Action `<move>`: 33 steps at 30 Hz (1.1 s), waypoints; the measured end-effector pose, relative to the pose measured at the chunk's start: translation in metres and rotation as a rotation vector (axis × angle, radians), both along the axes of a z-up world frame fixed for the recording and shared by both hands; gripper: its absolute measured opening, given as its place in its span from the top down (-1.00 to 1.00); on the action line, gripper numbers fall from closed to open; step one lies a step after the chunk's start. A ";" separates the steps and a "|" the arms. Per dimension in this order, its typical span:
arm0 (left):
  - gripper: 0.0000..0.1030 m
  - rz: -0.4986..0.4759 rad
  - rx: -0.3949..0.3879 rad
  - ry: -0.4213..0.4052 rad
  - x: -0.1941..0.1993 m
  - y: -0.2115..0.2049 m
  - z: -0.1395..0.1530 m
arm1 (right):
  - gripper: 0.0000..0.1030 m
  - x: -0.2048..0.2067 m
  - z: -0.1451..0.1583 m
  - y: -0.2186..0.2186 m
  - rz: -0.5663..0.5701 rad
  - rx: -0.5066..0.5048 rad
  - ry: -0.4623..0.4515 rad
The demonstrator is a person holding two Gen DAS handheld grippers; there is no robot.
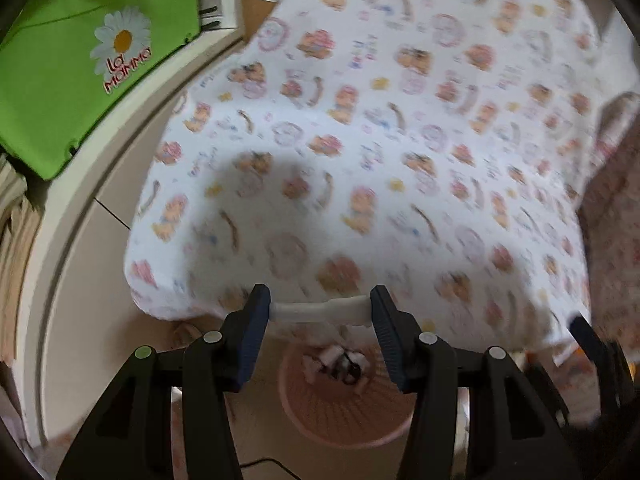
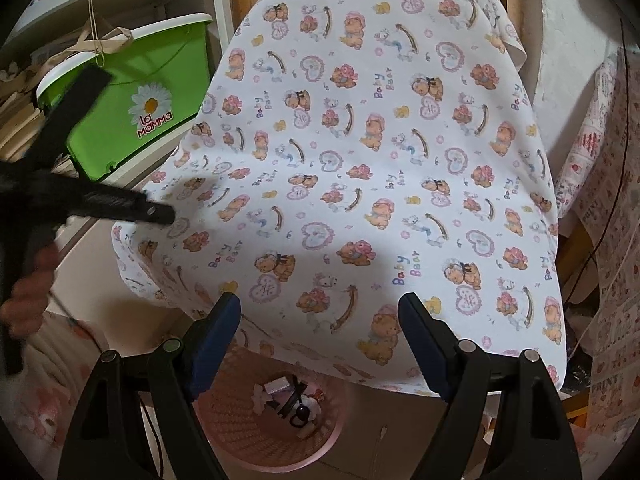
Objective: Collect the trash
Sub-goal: 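Carry the held stick down over the pink basket with the left tool, then raise both open tools back above the table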
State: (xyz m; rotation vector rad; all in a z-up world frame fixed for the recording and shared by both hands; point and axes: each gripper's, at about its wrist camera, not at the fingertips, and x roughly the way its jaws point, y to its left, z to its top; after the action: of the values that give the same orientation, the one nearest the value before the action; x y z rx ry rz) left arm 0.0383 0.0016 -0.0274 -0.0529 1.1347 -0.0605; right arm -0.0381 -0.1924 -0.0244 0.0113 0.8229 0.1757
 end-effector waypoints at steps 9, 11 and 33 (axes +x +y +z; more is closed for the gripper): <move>0.02 -0.026 0.006 0.064 -0.050 -0.017 -0.044 | -0.60 -0.003 -0.008 0.005 0.012 -0.013 0.022; 0.02 -0.029 -0.027 0.106 -0.051 -0.015 -0.059 | -0.60 -0.003 -0.012 0.006 0.010 -0.020 0.032; -0.53 -0.018 0.065 0.053 -0.058 -0.013 -0.074 | -0.60 0.003 -0.022 0.003 -0.007 -0.003 0.071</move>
State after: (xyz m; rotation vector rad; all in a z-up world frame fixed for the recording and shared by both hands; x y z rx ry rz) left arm -0.0198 -0.0114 -0.1011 0.0141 1.1896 -0.0387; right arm -0.0355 -0.1895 -0.0468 0.0177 0.8944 0.1680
